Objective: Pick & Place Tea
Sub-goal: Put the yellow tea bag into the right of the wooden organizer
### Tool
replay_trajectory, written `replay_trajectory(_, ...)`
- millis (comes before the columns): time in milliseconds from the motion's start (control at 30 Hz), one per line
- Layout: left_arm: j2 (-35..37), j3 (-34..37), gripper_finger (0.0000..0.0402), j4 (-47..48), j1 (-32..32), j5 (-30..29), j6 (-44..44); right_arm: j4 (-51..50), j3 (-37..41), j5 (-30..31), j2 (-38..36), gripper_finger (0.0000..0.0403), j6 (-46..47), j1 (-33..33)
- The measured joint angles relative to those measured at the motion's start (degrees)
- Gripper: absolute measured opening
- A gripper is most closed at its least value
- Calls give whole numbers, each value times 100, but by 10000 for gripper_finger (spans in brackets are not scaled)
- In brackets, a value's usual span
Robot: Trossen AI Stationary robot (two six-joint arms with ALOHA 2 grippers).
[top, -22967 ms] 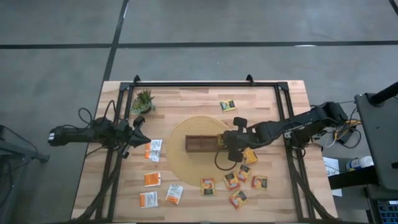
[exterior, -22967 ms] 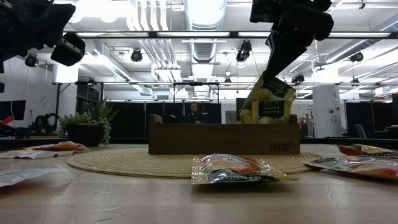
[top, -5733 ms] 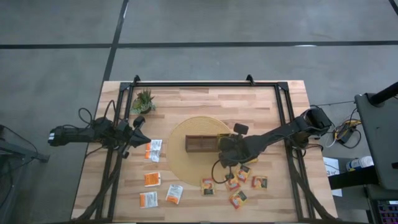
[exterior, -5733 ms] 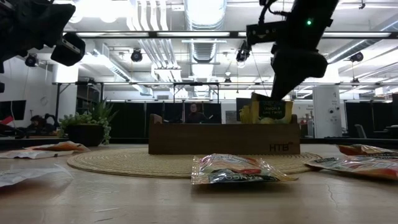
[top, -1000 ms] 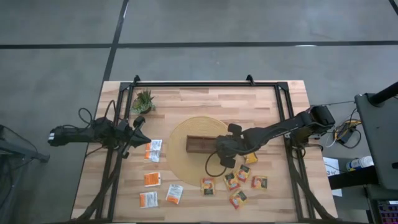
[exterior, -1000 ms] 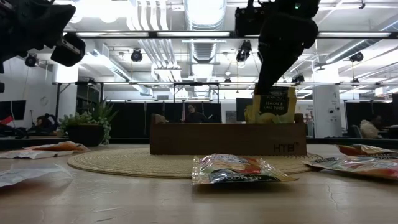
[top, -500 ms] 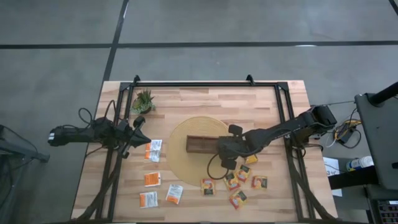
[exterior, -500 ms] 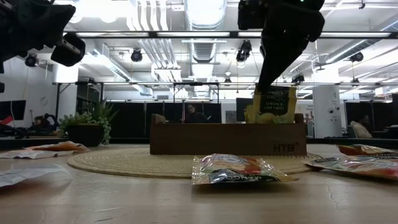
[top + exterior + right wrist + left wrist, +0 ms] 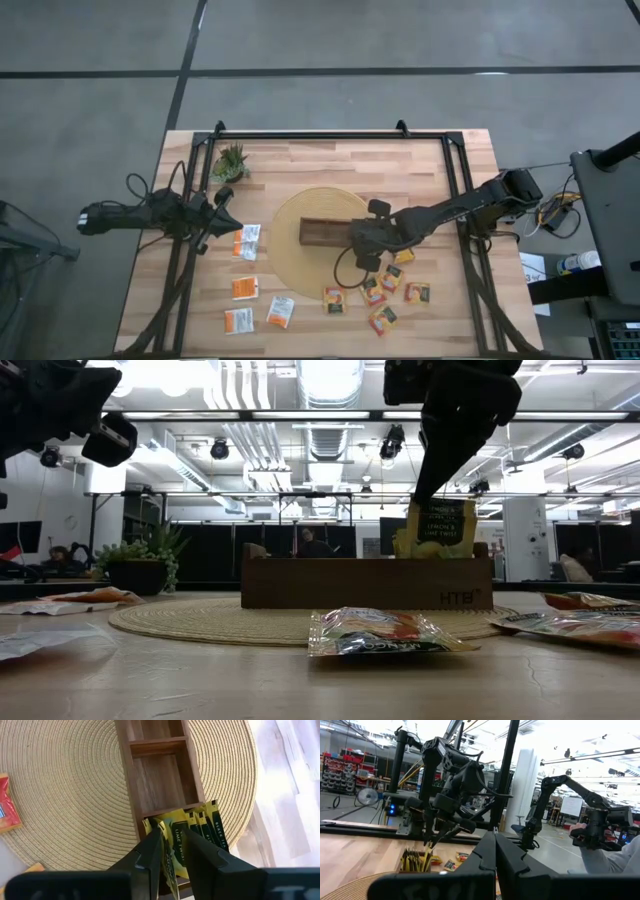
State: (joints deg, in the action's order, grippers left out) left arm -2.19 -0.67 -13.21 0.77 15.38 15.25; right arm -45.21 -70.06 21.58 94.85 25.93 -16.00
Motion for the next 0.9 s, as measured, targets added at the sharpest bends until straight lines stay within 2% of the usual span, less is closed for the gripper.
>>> replay_trajectory(367, 0, 1, 0, -2, -1, -1, -1, -107, 0, 20, -173, 68, 371, -101)
replay_trajectory(600, 2, 0, 0, 0, -1, -2, -1, -99, 4, 236, -361, 78, 749, -288)
replay_trajectory(900, 0, -1, 0, 0, 0, -2, -2, -92, 11, 212, -363, 86, 1089, -327)
